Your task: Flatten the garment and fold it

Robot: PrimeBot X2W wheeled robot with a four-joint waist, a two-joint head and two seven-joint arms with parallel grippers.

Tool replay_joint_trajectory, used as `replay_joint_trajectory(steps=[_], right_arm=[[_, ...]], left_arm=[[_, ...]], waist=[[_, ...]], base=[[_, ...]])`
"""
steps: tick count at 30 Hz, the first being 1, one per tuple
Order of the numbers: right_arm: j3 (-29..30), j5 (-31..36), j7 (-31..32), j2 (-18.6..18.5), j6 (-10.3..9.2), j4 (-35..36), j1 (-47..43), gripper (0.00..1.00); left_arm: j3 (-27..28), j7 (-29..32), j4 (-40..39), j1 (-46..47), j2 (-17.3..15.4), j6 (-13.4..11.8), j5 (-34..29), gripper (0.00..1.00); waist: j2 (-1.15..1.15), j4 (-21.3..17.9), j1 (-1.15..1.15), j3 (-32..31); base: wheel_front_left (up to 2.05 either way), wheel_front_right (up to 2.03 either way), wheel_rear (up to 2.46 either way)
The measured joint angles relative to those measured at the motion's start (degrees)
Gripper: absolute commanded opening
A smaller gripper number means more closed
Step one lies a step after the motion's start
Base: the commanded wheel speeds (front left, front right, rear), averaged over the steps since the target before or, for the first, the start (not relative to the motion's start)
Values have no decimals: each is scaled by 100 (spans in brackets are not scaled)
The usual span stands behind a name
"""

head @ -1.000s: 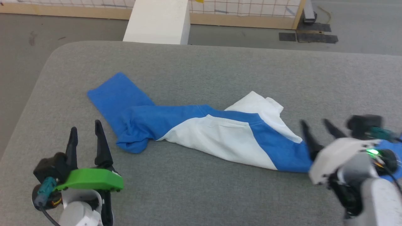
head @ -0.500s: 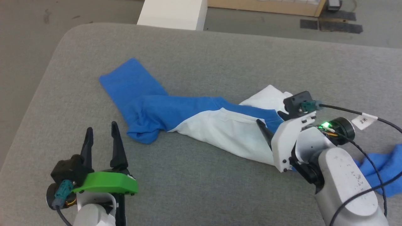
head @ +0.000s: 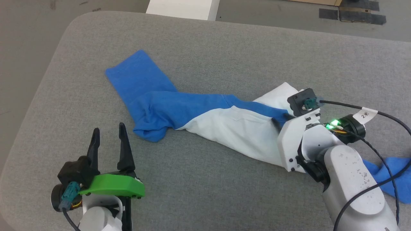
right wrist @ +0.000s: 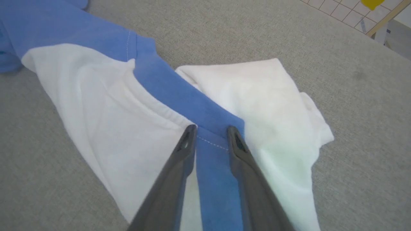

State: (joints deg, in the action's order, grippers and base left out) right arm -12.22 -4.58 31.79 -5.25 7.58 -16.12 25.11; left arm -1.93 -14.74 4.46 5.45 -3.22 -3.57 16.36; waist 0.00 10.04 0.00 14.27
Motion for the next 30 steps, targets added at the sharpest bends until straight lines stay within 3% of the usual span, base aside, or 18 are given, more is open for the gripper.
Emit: replay_joint_trajectory(steps=[14, 15, 25, 30], right_arm=[[366, -168, 49, -77, 0, 560, -19, 0], [445, -179, 41, -77, 0, 604, -24, 100], [1194, 69, 211, -115, 0, 636, -314, 100], [1179, 108, 500, -102, 0, 420, -235, 100]], left_arm=[[-54, 0, 49, 1, 8, 3, 40, 100], [-60, 0, 57, 1, 8, 3, 53, 100], [-70, 0, 49, -1, 10, -2, 97, 100], [-157, 0, 64, 37, 13, -2, 162, 100]], waist=[[0, -50, 0, -128], [0, -42, 0, -127], [0, -49, 0, -88], [0, -20, 0, 43]], base=[[0, 0, 0], [0, 0, 0], [0, 0, 0], [0, 0, 0]])
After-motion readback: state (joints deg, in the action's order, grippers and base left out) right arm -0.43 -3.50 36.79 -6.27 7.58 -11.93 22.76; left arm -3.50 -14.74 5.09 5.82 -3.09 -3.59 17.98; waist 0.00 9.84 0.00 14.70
